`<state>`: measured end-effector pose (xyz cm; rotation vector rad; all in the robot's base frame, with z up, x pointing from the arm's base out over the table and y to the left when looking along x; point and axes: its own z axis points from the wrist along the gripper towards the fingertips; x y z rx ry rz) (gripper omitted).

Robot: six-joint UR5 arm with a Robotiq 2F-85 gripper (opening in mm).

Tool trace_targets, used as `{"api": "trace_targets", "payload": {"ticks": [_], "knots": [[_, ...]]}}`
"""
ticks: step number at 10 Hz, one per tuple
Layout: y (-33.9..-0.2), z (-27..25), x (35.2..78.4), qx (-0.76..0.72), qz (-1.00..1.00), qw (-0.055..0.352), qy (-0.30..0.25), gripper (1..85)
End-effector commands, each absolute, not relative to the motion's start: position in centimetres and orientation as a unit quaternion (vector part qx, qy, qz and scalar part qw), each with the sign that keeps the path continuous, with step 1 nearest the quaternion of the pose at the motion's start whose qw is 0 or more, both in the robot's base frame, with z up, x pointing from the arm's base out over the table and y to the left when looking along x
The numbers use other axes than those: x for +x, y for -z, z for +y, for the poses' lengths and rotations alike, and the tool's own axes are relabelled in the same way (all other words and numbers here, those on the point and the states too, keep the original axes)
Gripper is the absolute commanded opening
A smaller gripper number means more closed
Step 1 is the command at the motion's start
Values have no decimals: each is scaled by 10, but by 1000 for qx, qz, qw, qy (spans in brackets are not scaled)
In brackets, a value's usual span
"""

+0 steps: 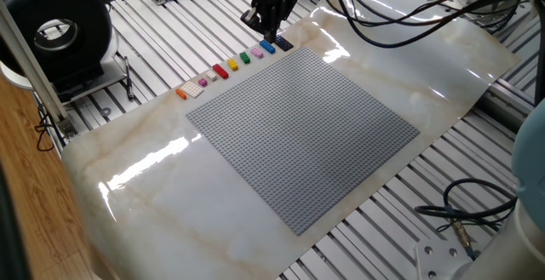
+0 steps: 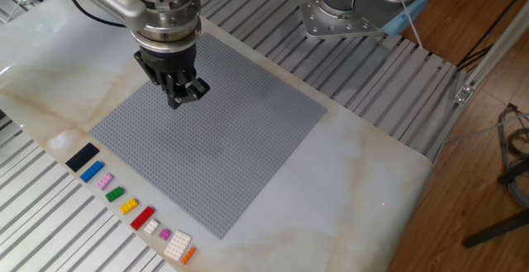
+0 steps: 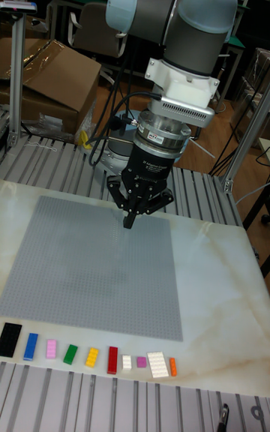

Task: Stack small Lego blocks one on top of the other

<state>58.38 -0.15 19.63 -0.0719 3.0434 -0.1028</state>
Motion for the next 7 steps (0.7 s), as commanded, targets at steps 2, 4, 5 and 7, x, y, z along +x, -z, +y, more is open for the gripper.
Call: {"api": "trace_targets", "payload": {"ticks": [2, 4, 5, 7], "knots": [[-198, -2, 585, -26, 998, 50, 34, 10], [-198, 1, 585, -16, 998, 49, 29, 10], [-199, 1, 585, -16, 998, 47, 29, 10], [-199, 0, 586, -19, 998, 48, 32, 10]]}}
